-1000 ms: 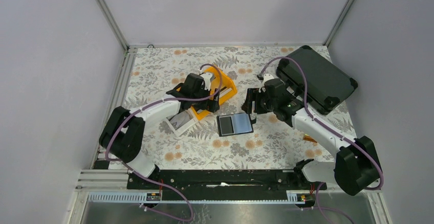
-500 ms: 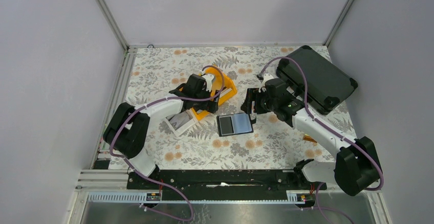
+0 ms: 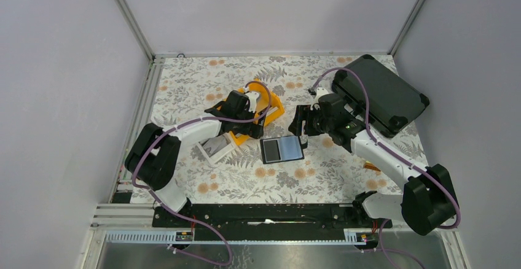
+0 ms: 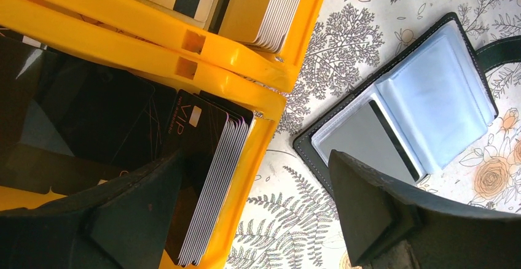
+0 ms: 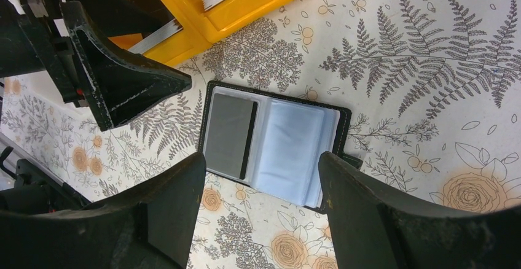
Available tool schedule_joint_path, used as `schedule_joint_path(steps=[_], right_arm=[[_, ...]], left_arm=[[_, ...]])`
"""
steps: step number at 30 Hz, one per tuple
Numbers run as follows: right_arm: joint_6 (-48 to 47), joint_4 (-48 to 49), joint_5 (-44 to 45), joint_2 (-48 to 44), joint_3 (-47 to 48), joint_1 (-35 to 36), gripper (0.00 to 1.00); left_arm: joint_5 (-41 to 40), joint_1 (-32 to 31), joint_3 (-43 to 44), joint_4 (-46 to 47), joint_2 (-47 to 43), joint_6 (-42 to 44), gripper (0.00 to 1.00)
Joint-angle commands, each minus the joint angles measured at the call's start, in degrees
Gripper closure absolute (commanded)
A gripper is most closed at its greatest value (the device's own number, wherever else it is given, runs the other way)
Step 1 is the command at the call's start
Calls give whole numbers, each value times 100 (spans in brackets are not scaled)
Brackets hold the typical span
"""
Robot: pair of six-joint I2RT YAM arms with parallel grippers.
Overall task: Put the credit cards into the card holder
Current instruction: Pick up the credit card from the storage box.
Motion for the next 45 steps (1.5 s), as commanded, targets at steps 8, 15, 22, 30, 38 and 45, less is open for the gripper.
schedule_joint_path(steps=[8, 15, 22, 30, 38, 45], right_arm=[[32, 216, -81, -125, -7, -32, 26], [33, 218, -77, -128, -29, -38, 26], [34, 221, -68, -153, -55, -39, 26], [38, 214, -66, -176, -64, -34, 26], [38, 213, -59, -163, -65, -39, 26], [52, 217, -70, -132, -51, -37, 26]], left_arm=[[408, -8, 62, -239, -416, -164, 9], [388, -2, 81, -385, -491, -165, 11], [382, -7, 112, -498, -403, -139, 35], [240, -7, 145, -567, -460, -122, 51], [173, -7, 184, -645, -452, -112, 61], [78, -7, 209, -688, -536, -104, 68]])
